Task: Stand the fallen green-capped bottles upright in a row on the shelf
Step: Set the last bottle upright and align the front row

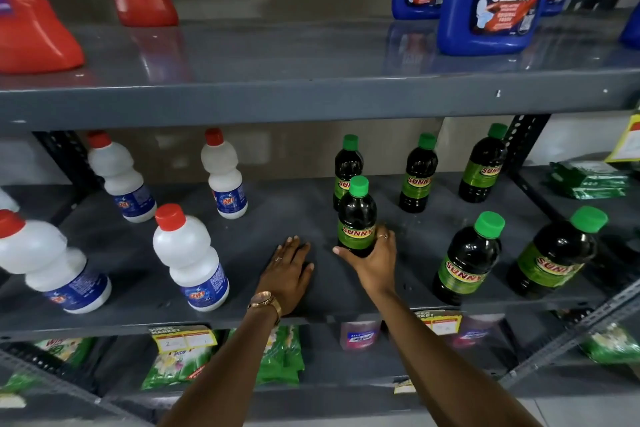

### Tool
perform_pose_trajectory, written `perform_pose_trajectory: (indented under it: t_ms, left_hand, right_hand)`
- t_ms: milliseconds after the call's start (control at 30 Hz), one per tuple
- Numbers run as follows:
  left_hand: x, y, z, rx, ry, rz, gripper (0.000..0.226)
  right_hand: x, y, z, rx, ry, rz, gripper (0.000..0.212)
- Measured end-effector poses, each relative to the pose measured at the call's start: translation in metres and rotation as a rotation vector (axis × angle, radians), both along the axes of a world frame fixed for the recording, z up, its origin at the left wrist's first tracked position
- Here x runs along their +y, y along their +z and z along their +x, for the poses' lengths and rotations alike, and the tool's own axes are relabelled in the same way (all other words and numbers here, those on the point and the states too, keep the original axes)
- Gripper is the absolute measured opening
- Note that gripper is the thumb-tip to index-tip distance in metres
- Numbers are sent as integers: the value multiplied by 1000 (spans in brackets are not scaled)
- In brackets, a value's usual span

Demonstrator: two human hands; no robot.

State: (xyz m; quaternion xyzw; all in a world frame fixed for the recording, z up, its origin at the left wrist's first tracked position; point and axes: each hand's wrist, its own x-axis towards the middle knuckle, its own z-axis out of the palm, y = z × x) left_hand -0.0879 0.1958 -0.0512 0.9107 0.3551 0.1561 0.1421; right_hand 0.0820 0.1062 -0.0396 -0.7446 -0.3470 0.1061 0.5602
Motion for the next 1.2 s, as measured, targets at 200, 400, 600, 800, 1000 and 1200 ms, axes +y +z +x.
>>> perform_pose_trajectory:
  t_ms: [200, 400, 600, 800, 1000, 1200]
  left_hand:
    - [1, -2, 0, 13, 2, 0, 71]
    - [2, -3, 1, 14, -4, -2, 70]
    - [2, -3, 2, 9, -6, 20, 70]
    - [-3, -1, 4, 5, 6, -59, 57]
    - [-65, 8, 7, -415, 135, -353, 66]
    - [-124, 0, 45, -504, 270, -312, 100]
  right_hand:
    - [-6, 5, 17, 64, 170, -58, 63]
    - [-49, 14, 10, 112, 309, -135, 52]
    - [-87, 1, -8, 130, 296, -162, 50]
    - [-94, 9, -16, 130, 328, -109, 53]
    - [-152, 2, -26, 94, -188, 197, 63]
    - [-169, 10, 40, 104, -335, 134, 110]
